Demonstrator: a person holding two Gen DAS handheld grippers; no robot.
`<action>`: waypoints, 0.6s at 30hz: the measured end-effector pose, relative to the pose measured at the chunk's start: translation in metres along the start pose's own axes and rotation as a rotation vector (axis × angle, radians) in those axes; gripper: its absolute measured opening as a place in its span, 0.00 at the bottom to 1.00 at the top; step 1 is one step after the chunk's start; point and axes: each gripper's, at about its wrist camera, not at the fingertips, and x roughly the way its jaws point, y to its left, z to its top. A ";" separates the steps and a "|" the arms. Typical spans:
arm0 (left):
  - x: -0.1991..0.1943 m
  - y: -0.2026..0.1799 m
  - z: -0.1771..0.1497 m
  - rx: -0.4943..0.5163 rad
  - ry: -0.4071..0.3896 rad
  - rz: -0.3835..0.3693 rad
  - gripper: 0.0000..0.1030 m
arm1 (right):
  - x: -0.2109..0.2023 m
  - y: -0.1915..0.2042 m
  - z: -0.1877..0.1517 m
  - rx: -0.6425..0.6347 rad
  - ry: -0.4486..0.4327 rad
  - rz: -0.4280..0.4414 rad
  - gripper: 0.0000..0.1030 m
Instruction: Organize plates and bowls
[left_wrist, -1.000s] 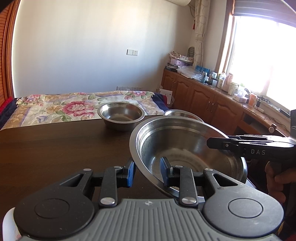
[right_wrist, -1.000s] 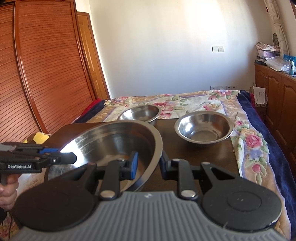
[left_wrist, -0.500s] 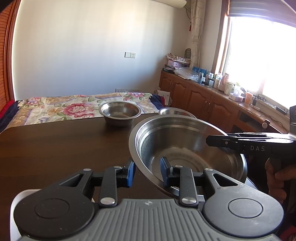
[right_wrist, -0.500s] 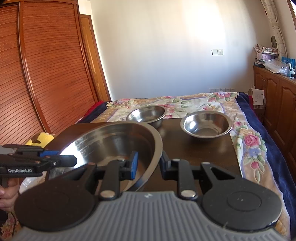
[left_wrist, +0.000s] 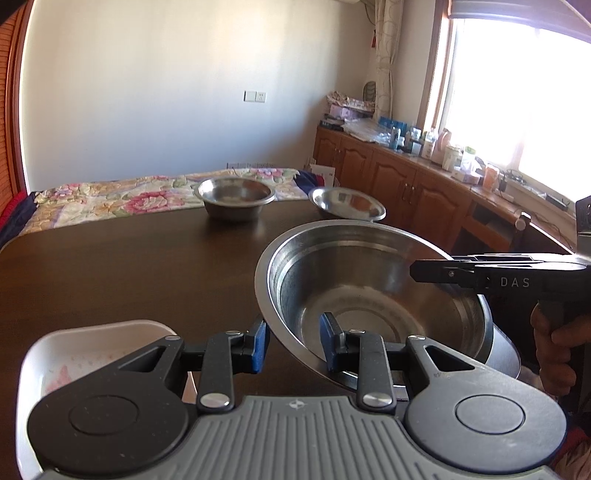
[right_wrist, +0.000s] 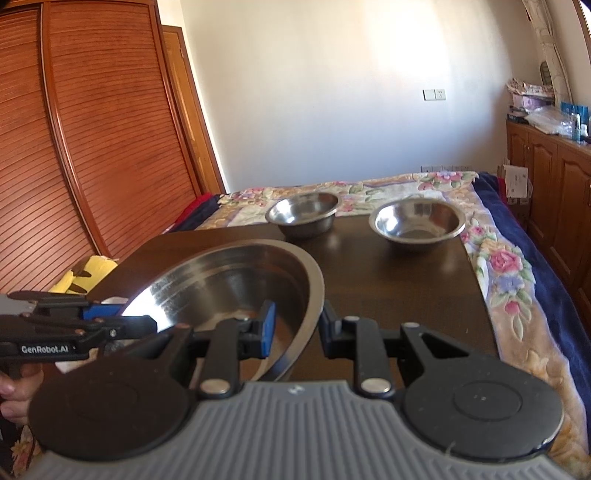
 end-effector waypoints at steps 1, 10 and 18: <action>0.002 -0.001 -0.002 0.001 0.007 0.000 0.29 | 0.001 -0.001 -0.003 0.006 0.005 -0.001 0.26; 0.011 -0.005 -0.014 0.007 0.043 -0.012 0.29 | 0.001 -0.007 -0.014 0.032 0.027 -0.016 0.26; 0.016 -0.007 -0.014 0.006 0.048 -0.012 0.29 | 0.003 -0.009 -0.019 0.039 0.038 -0.024 0.26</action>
